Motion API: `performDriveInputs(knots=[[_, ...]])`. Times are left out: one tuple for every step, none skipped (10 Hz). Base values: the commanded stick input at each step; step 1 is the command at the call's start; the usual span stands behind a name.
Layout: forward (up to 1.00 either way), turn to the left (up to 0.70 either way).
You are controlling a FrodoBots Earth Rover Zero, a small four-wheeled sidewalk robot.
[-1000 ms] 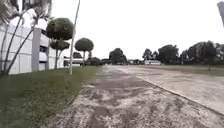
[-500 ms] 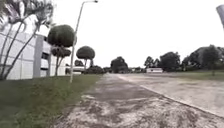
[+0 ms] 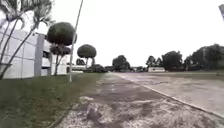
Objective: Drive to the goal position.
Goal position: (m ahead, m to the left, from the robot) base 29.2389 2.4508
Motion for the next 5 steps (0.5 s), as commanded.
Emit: performDriveInputs(knots=[[0.5,0.0],[0.5,0.0],[0.5,0.0],[0.5,0.0],[0.5,0.0]])
